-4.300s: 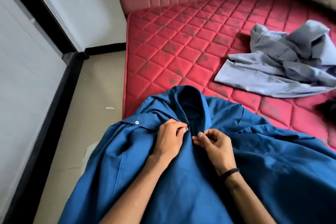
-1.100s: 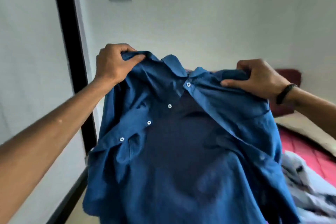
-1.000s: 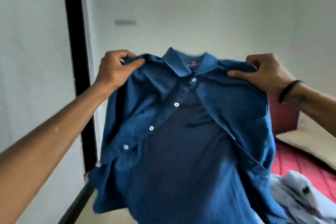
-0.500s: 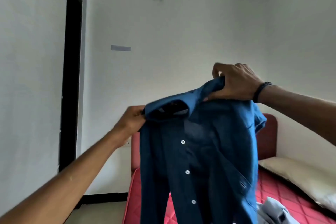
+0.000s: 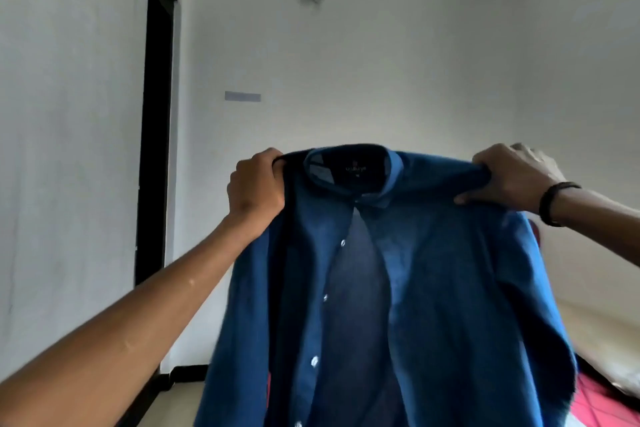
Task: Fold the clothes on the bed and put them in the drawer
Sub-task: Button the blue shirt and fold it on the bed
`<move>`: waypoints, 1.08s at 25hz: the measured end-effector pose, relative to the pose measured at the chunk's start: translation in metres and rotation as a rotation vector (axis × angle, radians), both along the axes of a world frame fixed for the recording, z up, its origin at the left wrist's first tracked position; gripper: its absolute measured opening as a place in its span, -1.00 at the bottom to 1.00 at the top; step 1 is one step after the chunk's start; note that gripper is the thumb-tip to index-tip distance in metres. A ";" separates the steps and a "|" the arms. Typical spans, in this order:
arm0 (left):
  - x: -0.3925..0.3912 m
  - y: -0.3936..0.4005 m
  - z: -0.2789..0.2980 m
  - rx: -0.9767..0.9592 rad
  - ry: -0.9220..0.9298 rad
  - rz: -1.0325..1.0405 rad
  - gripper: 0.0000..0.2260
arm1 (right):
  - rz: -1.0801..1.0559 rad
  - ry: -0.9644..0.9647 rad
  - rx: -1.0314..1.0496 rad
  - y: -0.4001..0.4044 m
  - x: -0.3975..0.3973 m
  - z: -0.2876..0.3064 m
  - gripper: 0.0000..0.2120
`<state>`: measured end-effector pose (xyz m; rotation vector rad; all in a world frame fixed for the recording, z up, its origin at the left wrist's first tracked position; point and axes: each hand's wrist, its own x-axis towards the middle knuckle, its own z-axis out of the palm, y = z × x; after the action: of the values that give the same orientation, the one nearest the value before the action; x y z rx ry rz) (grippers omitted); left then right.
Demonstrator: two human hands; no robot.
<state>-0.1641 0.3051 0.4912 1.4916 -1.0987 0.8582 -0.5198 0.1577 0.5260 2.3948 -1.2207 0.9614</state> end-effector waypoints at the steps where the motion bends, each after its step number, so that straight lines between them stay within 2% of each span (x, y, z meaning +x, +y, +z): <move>1: -0.003 0.006 0.008 -0.009 -0.066 0.018 -0.74 | -0.070 -0.004 -0.023 0.007 -0.002 0.003 -0.38; 3: -0.005 0.023 0.027 0.003 -0.185 0.042 -0.56 | 0.030 -0.017 0.119 0.026 -0.014 0.012 -0.30; 5: -0.001 0.043 0.047 -0.007 -0.278 0.077 -0.47 | 0.416 -0.215 0.354 0.050 -0.035 0.023 -0.35; 6: -0.001 0.053 0.055 -0.032 -0.302 0.096 -0.45 | 0.657 -0.336 0.561 0.064 -0.046 0.026 -0.39; 7: -0.002 0.062 0.061 -0.055 -0.323 0.101 -0.45 | 0.807 -0.404 0.711 0.076 -0.057 0.027 -0.43; 8: -0.004 0.072 0.067 -0.074 -0.336 0.100 -0.44 | 0.864 -0.433 0.761 0.087 -0.067 0.030 -0.47; 9: -0.008 0.080 0.073 -0.088 -0.359 0.107 -0.44 | 0.843 -0.419 0.741 0.094 -0.074 0.034 -0.48; 10: -0.014 0.087 0.079 -0.092 -0.375 0.118 -0.44 | 0.736 -0.408 0.644 0.101 -0.078 0.038 -0.47; 11: -0.021 0.095 0.086 -0.099 -0.399 0.128 -0.44 | 0.612 -0.412 0.476 0.104 -0.082 0.042 -0.42; 13: -0.035 0.112 0.105 -0.140 -0.443 0.104 -0.44 | 0.440 -0.567 0.181 0.117 -0.091 0.058 -0.31; 16: -0.040 0.148 0.148 -0.276 -0.474 0.068 -0.43 | 0.420 -0.631 -0.043 0.162 -0.105 0.096 -0.41; 18: -0.041 0.176 0.184 -0.298 -0.499 0.018 -0.41 | 0.459 -0.636 -0.075 0.194 -0.116 0.127 -0.44; 21: -0.048 0.208 0.234 -0.275 -0.531 -0.034 -0.37 | 0.519 -0.648 -0.055 0.212 -0.132 0.172 -0.26; 24: -0.054 0.209 0.259 -0.153 -0.423 -0.115 -0.39 | 0.378 -0.598 -0.066 0.196 -0.130 0.199 -0.34; 27: -0.039 0.163 0.229 0.071 -0.254 -0.141 -0.44 | 0.252 -0.454 -0.004 0.153 -0.106 0.181 -0.50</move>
<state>-0.2036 0.4680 0.7203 1.3702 -1.4170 0.9352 -0.6256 0.3112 0.7071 2.4457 -1.0556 1.6523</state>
